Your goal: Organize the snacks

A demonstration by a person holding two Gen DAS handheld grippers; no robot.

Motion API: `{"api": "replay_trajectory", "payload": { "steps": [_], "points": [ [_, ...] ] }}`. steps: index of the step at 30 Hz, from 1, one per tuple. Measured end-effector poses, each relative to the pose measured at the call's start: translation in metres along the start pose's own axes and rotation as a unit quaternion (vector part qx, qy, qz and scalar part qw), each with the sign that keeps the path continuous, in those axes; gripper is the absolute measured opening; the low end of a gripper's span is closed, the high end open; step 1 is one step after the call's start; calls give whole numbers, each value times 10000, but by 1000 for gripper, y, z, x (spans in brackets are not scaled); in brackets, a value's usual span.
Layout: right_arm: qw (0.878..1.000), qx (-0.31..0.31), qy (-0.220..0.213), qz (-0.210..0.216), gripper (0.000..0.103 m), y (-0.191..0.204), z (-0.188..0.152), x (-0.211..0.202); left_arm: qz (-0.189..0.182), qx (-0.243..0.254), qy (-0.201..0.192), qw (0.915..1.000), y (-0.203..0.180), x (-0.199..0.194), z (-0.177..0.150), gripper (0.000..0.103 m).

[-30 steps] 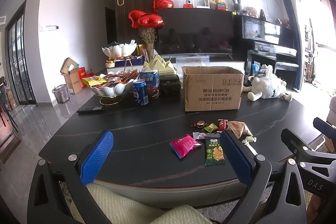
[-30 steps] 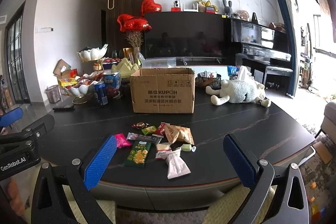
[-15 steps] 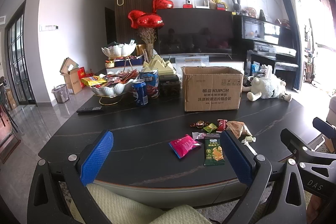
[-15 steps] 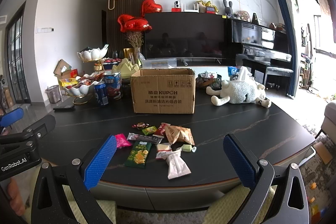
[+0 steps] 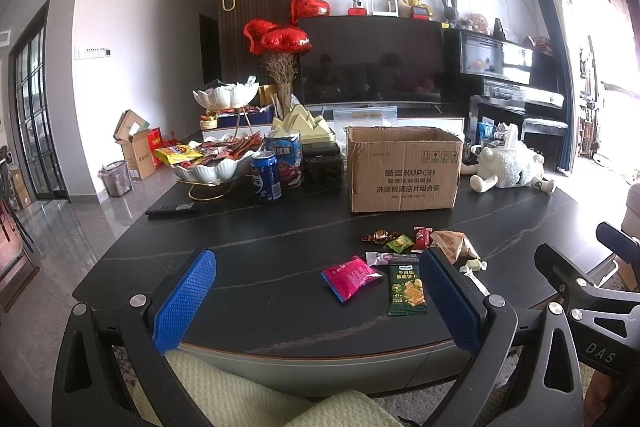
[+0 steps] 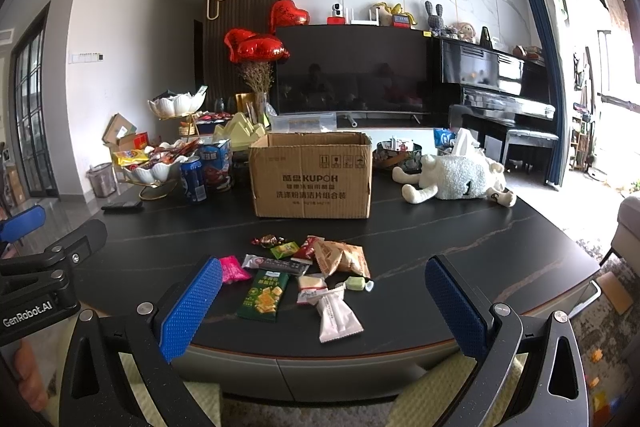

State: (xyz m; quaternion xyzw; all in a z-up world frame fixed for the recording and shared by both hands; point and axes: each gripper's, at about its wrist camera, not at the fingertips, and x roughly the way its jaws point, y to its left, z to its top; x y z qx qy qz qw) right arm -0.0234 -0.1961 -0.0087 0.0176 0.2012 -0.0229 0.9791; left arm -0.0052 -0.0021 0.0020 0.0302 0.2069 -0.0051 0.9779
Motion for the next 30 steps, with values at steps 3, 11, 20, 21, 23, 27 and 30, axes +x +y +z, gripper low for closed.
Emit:
{"api": "replay_trajectory", "payload": {
  "steps": [3, 11, 20, 21, 23, 27, 30],
  "points": [
    [10000, -5, -1, 2, 103, 0, 0, 0, 10, 0, -4, 10000, 0, 0, 0, 103],
    [10000, -5, 9, 6, 103, 0, -1, 0, -9, 0, 10, 10000, -1, 0, 0, 103],
    [10000, -15, 39, 21, 103, 0, 0, 0, -49, 12, 54, 10000, -4, 0, -3, 103],
    [10000, -19, 52, 29, 103, 0, 0, 1, -66, 21, 84, 9999, -4, 2, -3, 103],
    [9999, -22, 108, 36, 103, 0, 0, 2, -129, 27, 174, 9998, -6, 5, -5, 103],
    [9993, 62, 374, 50, 102, -6, -3, 15, -268, 96, 472, 9985, -10, 18, -9, 103],
    [9977, 166, 652, 83, 102, -12, -8, 29, -461, 143, 697, 9964, -16, 28, -13, 103]
  ]
}}
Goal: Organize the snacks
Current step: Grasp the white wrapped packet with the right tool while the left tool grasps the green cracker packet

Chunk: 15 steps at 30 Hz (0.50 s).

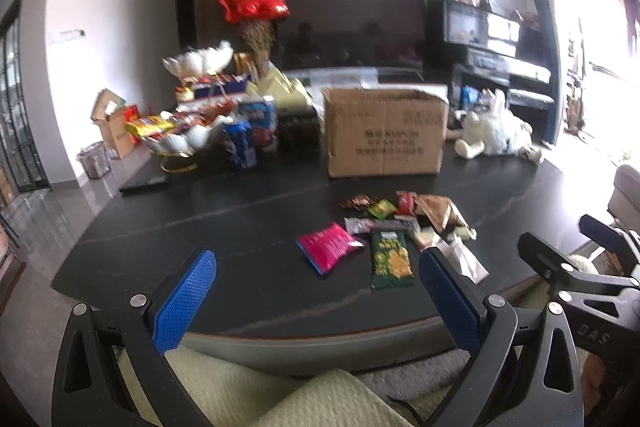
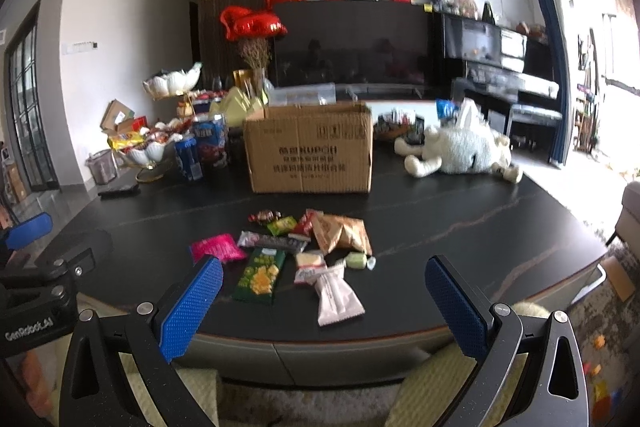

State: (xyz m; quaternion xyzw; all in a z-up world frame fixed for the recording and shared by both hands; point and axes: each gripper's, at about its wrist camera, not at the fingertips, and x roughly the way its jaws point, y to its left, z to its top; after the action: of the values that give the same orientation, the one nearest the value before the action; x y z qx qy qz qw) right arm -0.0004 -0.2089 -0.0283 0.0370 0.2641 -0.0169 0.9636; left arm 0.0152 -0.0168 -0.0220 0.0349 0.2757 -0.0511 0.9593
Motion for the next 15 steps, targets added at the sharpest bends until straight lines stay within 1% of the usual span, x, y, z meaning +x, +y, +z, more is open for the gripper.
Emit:
{"api": "replay_trajectory", "payload": {
  "steps": [3, 5, 8, 9, 11, 15],
  "points": [
    [9995, 88, 281, 83, 102, -6, -4, 17, -272, 31, 299, 9992, -4, 15, -1, 103],
    [9989, 85, 427, 161, 102, -8, -6, 26, -331, 76, 370, 9987, -7, 21, 0, 102],
    [9977, -75, 626, 266, 102, -7, -8, 43, -388, 159, 549, 9976, -11, 34, 1, 101],
    [9970, -149, 717, 242, 102, -7, -10, 51, -426, 166, 621, 9970, -13, 39, 2, 100],
    [9965, -227, 766, 244, 102, -7, -10, 58, -489, 198, 727, 9960, -14, 46, 2, 99],
    [9944, -369, 960, 243, 96, -10, -10, 77, -656, 252, 978, 9927, -20, 67, 5, 95]
  ]
}}
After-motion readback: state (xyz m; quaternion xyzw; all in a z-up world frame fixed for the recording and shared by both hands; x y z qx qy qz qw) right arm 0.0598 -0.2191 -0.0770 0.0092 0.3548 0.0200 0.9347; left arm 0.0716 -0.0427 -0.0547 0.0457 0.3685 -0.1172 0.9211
